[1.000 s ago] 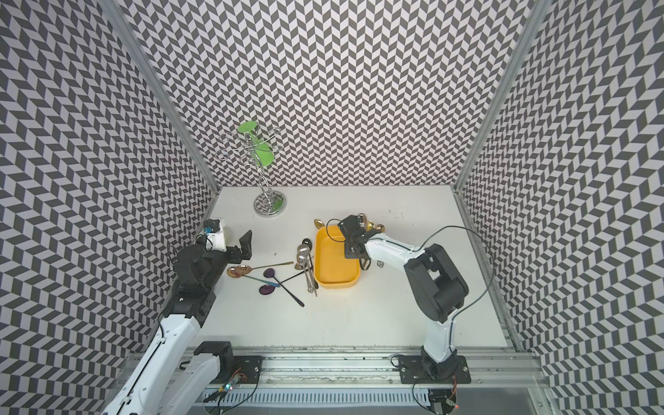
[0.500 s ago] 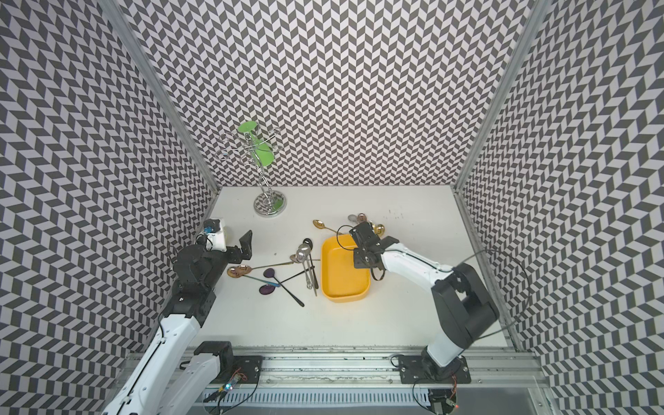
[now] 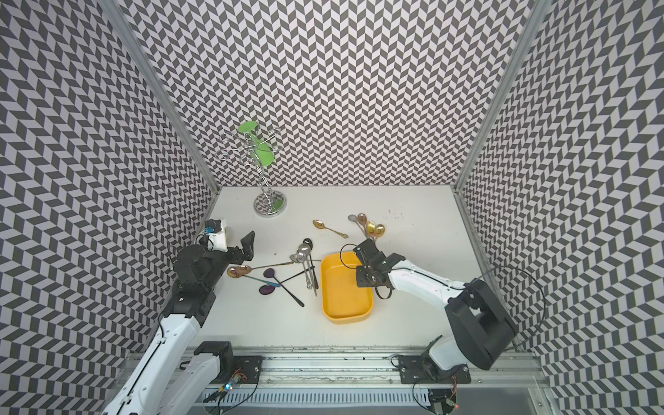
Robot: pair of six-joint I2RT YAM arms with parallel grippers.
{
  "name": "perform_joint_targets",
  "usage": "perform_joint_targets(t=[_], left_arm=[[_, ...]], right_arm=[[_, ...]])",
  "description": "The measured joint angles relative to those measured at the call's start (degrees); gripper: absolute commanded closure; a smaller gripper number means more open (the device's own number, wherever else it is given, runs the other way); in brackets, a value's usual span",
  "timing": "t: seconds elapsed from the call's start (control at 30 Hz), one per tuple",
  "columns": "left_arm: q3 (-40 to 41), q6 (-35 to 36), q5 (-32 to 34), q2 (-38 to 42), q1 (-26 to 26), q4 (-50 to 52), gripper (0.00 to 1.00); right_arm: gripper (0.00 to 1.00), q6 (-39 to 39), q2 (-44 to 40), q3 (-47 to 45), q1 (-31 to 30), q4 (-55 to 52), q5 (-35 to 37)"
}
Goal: Put the spoon into the storage box
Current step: Place the storage box at the center of the board.
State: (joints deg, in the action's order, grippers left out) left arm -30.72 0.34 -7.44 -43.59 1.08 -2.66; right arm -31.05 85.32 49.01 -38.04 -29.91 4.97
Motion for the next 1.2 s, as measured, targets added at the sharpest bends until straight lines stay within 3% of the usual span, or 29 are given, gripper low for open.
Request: perform_joint_targets(t=[0.17, 0.47, 0.6, 0.8, 1.2], left_arm=[[0.0, 0.0, -1.4, -0.3, 0.0, 0.2, 0.00], [0.0, -0.9, -5.4, -0.5, 0.0, 0.5, 0.00], [0.0, -1.7, -7.0, -1.5, 0.4, 0.7, 0.02], [-0.3, -3.1, -10.3, -3.9, 1.8, 1.3, 0.03], [-1.1, -6.8, -17.0, -11.6, 5.0, 1.6, 0.03]], right_arm=[[0.97, -0.1, 1.9, 0.0, -0.1, 2.9, 1.7], [0.68, 0.0, 2.7, 0.3, -0.1, 4.1, 2.4], [0.61, 0.2, 1.4, 0.9, -0.1, 2.6, 3.2], [0.51, 1.3, -5.2, 2.4, 0.1, -0.7, 5.0], [0.18, 6.4, -23.5, 3.3, 3.8, -4.5, 11.6]])
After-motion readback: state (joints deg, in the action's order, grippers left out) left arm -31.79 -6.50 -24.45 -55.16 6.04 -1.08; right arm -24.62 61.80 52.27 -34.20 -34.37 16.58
